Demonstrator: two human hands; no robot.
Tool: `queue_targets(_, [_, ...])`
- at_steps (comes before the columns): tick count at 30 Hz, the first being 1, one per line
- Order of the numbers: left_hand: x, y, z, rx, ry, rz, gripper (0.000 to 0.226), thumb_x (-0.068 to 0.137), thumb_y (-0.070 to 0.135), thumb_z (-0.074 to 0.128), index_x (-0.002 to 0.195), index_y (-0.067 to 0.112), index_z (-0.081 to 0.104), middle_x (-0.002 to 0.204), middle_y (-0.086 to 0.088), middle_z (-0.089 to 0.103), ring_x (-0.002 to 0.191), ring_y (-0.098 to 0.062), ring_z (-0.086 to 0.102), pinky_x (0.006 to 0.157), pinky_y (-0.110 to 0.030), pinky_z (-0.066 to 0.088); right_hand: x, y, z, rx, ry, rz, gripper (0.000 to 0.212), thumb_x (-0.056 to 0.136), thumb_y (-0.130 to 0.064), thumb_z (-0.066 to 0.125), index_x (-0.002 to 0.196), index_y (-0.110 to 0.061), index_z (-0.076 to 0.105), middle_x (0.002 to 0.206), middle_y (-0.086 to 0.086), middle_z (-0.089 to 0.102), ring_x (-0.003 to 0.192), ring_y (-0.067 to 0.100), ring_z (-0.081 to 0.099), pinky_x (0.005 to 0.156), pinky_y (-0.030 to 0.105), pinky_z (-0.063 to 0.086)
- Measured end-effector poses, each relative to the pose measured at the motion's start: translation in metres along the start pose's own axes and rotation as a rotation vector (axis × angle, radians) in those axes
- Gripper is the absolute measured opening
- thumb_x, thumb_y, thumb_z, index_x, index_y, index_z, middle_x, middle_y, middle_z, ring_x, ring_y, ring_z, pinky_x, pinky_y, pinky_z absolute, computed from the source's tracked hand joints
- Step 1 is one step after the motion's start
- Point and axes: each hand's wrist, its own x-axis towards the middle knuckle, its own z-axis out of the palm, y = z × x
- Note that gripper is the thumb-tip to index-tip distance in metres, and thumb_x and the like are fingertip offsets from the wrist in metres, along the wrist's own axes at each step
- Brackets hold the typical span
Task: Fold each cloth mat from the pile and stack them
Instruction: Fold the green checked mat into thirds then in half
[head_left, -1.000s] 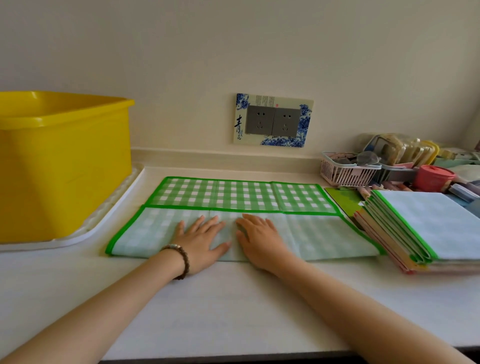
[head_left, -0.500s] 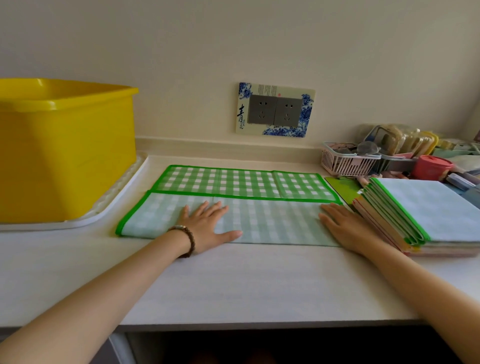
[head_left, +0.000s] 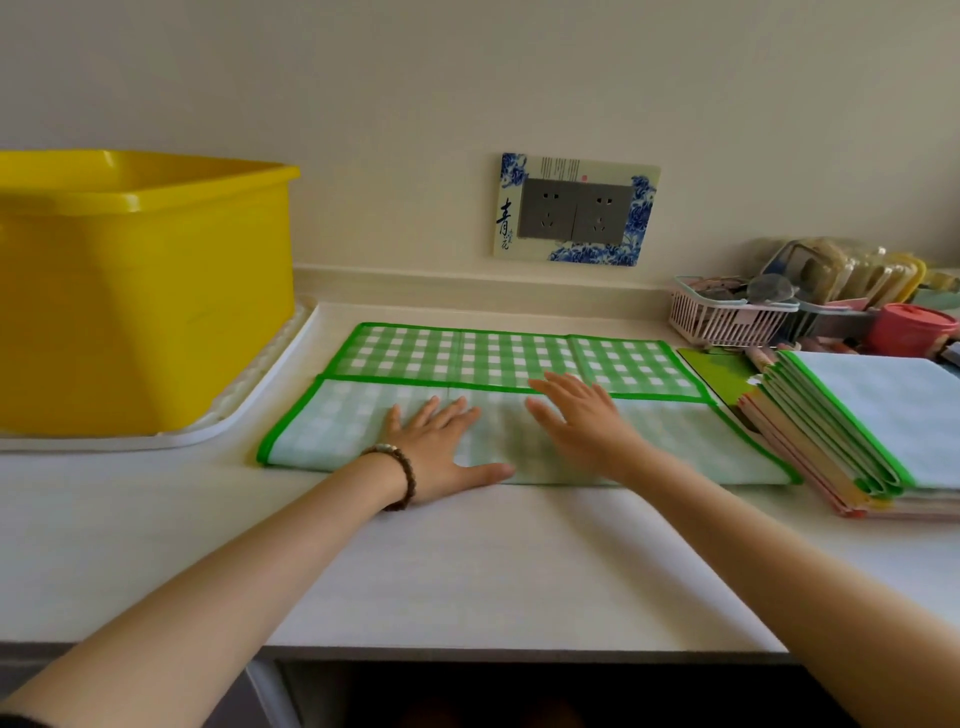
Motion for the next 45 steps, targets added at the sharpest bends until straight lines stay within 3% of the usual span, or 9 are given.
queue_targets(4, [0.000,0.000,0.000,-0.003,0.001,0.004,0.096,0.072,0.085,0.027,0.149,0.034,0.001,0.157,0.014,-0.009,0.145,-0.013,-0.011,0.115,-0.052,-0.007,0.004,-0.010,0.021,-0.035,-0.090,-0.018,0.053,0.098,-0.050,0.026,0.148,-0.031,0.024,0.158,-0.006,0.015,0.146,0.012,0.010,0.117,0.035,0.004])
queue_targets(13, [-0.005,-0.013,0.000,-0.025,0.013,0.018,0.087,0.074,0.083,0.028,0.147,0.043,0.003,0.156,0.018,-0.008,0.144,-0.010,-0.011,0.114,-0.054,-0.008,0.004,-0.004,0.025,-0.056,-0.094,-0.005,0.054,0.097,-0.052,0.026,0.148,-0.035,0.021,0.158,-0.010,0.014,0.145,0.010,0.009,0.119,0.032,0.006])
queue_targets(20, [-0.033,-0.083,-0.008,-0.026,0.056,-0.067,0.120,0.035,0.101,-0.001,0.144,0.050,0.002,0.156,0.020,-0.006,0.144,-0.011,-0.010,0.115,-0.050,-0.007,0.004,-0.002,0.024,-0.071,-0.103,-0.020,0.054,0.097,-0.053,0.025,0.148,-0.036,0.020,0.157,-0.011,0.014,0.145,0.009,0.009,0.118,0.030,0.005])
queue_targets(22, [-0.041,-0.095,-0.010,-0.049,0.056,-0.078,0.121,0.034,0.101,-0.003,0.143,0.051,0.003,0.156,0.020,-0.006,0.144,-0.010,-0.010,0.116,-0.049,-0.007,0.005,-0.002,0.024,-0.070,-0.107,-0.016,0.054,0.097,-0.053,0.025,0.148,-0.037,0.019,0.157,-0.011,0.014,0.145,0.009,0.009,0.118,0.030,0.005])
queue_targets(30, [-0.045,-0.093,-0.021,-0.129,0.010,-0.056,0.097,0.063,0.091,0.022,0.146,0.044,0.009,0.157,0.017,-0.001,0.144,-0.008,-0.012,0.116,-0.044,-0.011,0.006,-0.002,0.026,-0.108,-0.118,-0.020,0.055,0.097,-0.054,0.023,0.148,-0.036,0.017,0.158,-0.010,0.012,0.146,0.010,0.008,0.118,0.031,0.006])
queue_targets(32, [-0.039,-0.078,-0.025,-0.135,0.064,0.015,0.097,0.060,0.087,0.021,0.146,0.042,0.016,0.157,0.016,0.007,0.144,-0.007,-0.006,0.116,-0.040,-0.007,0.006,-0.002,0.025,-0.107,-0.119,-0.017,0.055,0.097,-0.054,0.023,0.148,-0.036,0.017,0.158,-0.010,0.012,0.146,0.010,0.008,0.118,0.031,0.006])
queue_targets(37, [-0.033,-0.032,-0.026,-0.116,0.130,0.262,0.061,0.085,0.056,0.056,0.140,0.039,0.037,0.149,0.018,0.032,0.140,-0.001,0.020,0.117,-0.029,0.007,0.005,-0.002,0.024,-0.102,-0.111,-0.013,0.055,0.097,-0.053,0.026,0.148,-0.035,0.019,0.158,-0.009,0.013,0.145,0.011,0.010,0.118,0.031,0.007])
queue_targets(40, [-0.033,-0.029,-0.028,-0.101,0.100,0.295,0.050,0.085,0.052,0.057,0.132,0.039,0.049,0.141,0.018,0.045,0.130,-0.001,0.039,0.109,-0.019,0.028,0.005,-0.003,0.025,-0.093,-0.105,-0.016,0.054,0.097,-0.053,0.027,0.148,-0.035,0.021,0.158,-0.009,0.015,0.145,0.010,0.010,0.118,0.031,0.007])
queue_targets(45, [-0.034,-0.028,-0.029,0.122,0.141,0.368,0.043,0.094,0.044,0.046,0.134,0.031,0.050,0.141,0.013,0.046,0.128,-0.008,0.046,0.104,-0.025,0.036,0.004,-0.002,0.022,-0.016,-0.058,-0.066,0.048,0.098,-0.047,0.032,0.143,-0.031,0.035,0.154,-0.007,0.027,0.143,0.010,0.020,0.116,0.028,0.013])
